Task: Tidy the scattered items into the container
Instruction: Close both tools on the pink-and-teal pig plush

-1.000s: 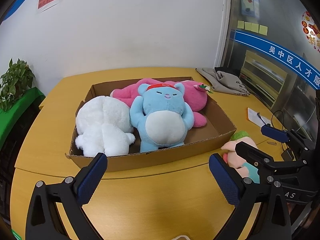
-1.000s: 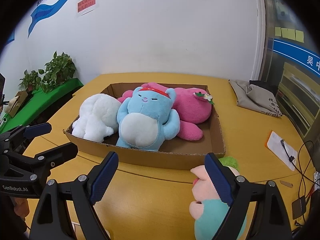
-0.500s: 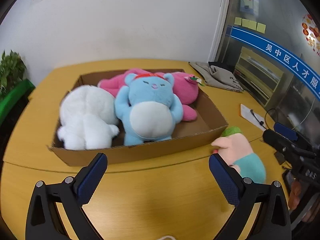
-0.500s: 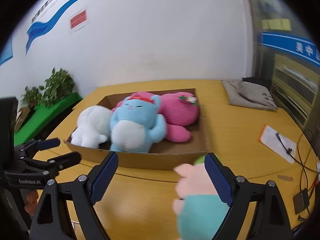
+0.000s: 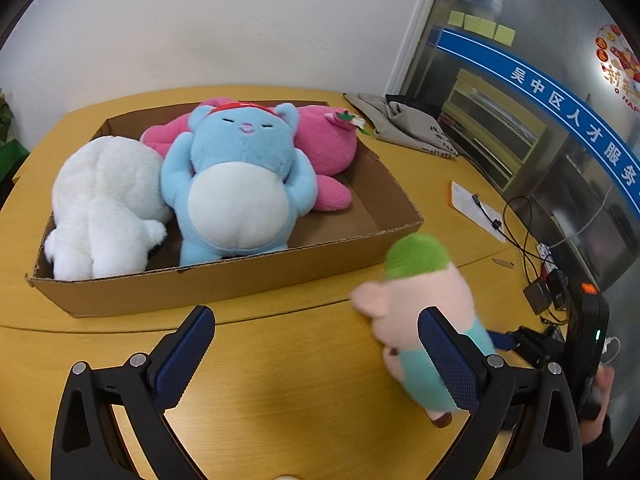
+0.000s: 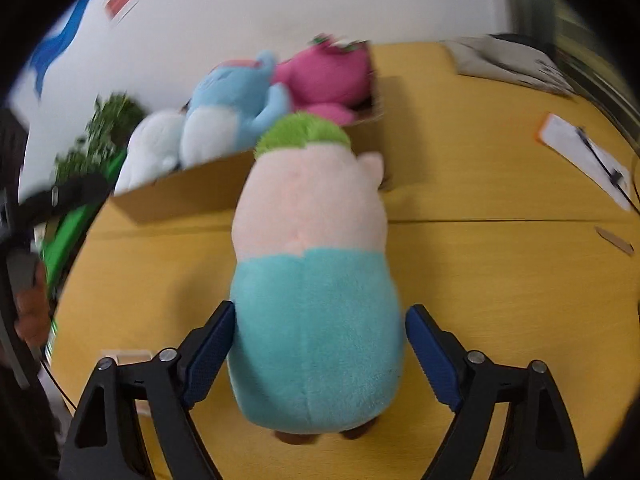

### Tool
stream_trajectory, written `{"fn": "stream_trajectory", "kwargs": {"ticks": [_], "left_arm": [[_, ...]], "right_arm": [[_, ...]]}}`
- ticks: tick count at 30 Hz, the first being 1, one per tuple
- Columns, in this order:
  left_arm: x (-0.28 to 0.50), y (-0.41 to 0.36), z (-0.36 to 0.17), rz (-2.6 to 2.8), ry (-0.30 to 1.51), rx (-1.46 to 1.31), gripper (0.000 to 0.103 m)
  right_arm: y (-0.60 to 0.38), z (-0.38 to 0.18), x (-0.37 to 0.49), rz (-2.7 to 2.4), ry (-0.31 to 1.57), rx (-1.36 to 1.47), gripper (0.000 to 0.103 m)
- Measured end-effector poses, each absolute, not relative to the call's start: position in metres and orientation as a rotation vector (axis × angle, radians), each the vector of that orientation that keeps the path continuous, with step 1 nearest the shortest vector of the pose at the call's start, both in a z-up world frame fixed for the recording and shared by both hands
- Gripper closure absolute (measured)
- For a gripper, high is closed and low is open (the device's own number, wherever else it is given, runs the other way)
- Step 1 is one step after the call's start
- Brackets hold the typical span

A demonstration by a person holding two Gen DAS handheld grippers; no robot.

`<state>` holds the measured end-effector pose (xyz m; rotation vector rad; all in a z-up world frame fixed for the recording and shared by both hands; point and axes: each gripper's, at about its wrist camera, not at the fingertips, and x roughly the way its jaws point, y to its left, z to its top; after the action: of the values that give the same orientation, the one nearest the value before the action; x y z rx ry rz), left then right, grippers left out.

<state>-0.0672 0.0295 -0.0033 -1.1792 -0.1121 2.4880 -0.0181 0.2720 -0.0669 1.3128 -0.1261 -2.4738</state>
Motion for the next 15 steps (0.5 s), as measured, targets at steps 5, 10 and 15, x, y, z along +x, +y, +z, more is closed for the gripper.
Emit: {"fn": "stream_trajectory", "kwargs": {"ticks": [5,10,15], "left_arm": [[-0.077,0.037,-0.012,2.43,-0.155,-1.202,0.0],[-0.098,0.071,-0.032,2.297,-0.151,-1.255,0.0],[-0.101,0.094,-0.053,2.187,-0.132,-1.301,0.028]], "right_arm": [[0.231,-0.067,0.009,-2.585,0.151,1.223,0.023],[0.207,-0.068,0.035,-2.623,0.298,1.125,0.024],[0.202,-0.073,0.045,-2.626,0.309,1.097,0.026]]}}
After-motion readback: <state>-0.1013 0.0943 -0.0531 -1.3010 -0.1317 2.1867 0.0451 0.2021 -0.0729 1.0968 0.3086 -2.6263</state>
